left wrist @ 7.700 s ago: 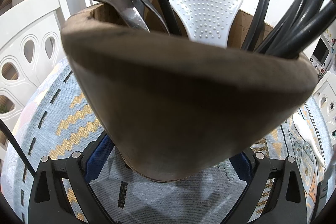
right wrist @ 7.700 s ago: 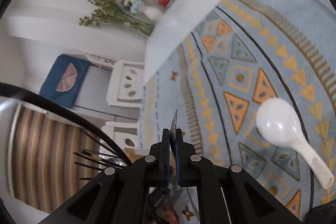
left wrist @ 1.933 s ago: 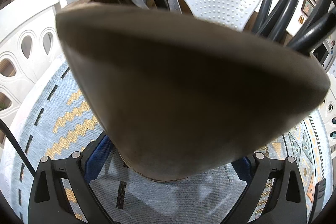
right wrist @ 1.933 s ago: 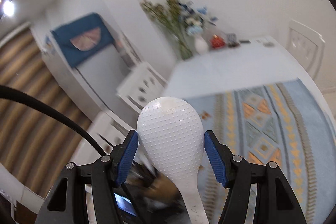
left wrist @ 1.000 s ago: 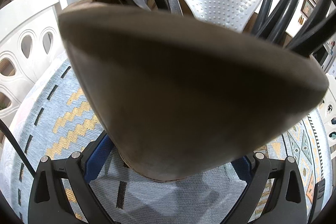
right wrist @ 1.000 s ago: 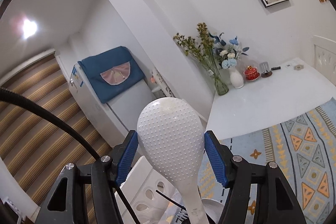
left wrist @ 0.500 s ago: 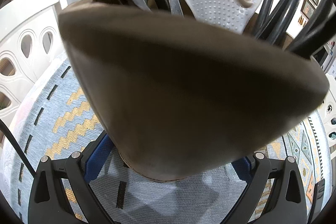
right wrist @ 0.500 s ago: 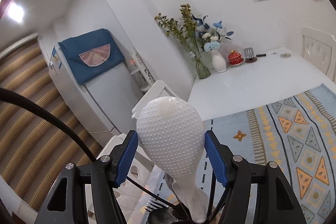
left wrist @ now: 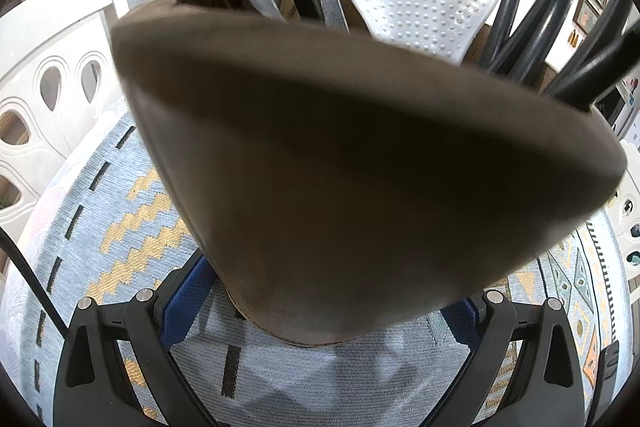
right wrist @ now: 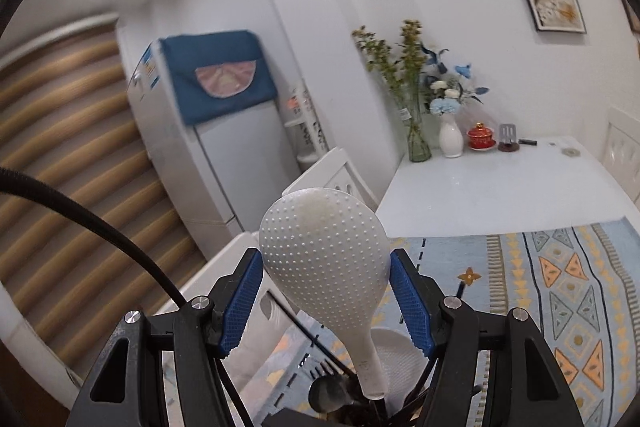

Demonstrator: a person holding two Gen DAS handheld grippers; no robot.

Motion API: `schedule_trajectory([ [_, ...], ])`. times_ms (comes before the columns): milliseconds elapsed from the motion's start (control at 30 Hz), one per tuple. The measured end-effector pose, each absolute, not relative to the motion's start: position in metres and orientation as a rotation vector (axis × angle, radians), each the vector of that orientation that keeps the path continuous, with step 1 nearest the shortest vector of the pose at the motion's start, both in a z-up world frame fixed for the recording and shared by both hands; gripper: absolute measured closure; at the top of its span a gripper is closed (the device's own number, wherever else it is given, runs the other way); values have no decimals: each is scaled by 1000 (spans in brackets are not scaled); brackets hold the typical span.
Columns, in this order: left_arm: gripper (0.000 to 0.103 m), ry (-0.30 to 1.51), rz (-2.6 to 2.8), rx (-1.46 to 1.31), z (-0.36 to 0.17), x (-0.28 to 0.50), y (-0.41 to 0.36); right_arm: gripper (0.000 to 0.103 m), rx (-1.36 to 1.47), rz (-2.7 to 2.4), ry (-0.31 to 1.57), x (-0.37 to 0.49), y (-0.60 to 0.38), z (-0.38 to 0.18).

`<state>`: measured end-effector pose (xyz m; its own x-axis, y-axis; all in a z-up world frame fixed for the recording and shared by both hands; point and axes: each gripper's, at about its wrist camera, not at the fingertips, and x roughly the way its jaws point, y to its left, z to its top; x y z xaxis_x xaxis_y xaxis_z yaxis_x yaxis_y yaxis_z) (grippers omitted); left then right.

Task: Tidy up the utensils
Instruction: 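Lower the white spoon into the cup and open the right gripper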

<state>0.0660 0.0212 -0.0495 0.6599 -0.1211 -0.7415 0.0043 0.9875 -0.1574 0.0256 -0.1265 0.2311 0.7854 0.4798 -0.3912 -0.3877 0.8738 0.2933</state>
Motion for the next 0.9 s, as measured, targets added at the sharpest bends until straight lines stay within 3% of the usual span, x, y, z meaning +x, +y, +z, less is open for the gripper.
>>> schedule_trajectory([
  [900,3,846,-71,-147,-51,65,20,40,306,525,664,31,-145,231],
])
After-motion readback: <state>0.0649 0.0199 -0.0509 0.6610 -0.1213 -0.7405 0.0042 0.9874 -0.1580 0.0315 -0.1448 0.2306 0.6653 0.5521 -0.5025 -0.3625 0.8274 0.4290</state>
